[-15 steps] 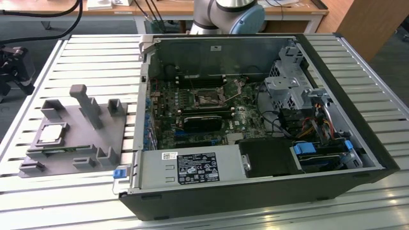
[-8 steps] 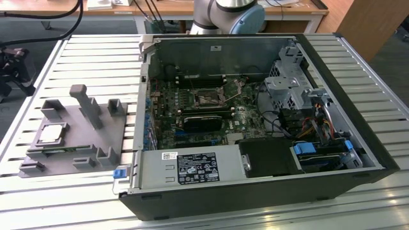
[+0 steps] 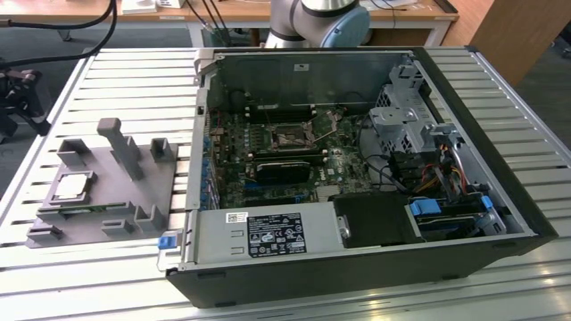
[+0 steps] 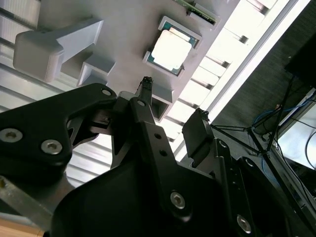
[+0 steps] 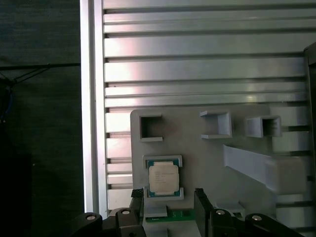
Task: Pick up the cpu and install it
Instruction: 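Pick up the cpu and move it towards the insertion slot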
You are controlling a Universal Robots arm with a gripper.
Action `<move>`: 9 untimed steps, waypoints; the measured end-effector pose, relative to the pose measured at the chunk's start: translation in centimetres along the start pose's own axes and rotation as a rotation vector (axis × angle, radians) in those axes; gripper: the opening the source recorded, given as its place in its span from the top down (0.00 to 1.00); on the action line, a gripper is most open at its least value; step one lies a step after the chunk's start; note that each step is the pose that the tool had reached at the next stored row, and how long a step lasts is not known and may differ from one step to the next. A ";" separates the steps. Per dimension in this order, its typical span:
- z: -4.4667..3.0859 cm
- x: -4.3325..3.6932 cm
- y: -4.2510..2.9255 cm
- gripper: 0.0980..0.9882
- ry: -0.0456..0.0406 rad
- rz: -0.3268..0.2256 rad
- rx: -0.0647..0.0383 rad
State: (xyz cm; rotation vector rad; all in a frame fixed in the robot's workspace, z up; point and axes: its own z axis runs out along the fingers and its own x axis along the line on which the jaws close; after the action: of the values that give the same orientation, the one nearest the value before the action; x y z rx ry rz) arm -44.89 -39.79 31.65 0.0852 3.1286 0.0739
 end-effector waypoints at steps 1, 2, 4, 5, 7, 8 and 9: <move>0.05 0.00 0.00 0.52 0.0000 0.000 0.000; 0.09 0.00 0.00 0.52 0.0000 0.000 0.000; 0.18 0.00 -0.01 0.52 0.0000 0.000 0.000; 0.22 0.00 -0.01 0.52 0.0000 0.000 0.000; 0.31 0.00 -0.01 0.52 0.0000 0.000 0.000; 0.35 0.00 -0.02 0.52 0.0000 0.000 0.000; 0.39 0.01 -0.02 0.52 0.0000 0.000 0.000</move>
State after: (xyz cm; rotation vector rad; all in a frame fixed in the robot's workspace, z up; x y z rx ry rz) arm -44.89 -39.79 31.26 0.0853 3.1286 0.0739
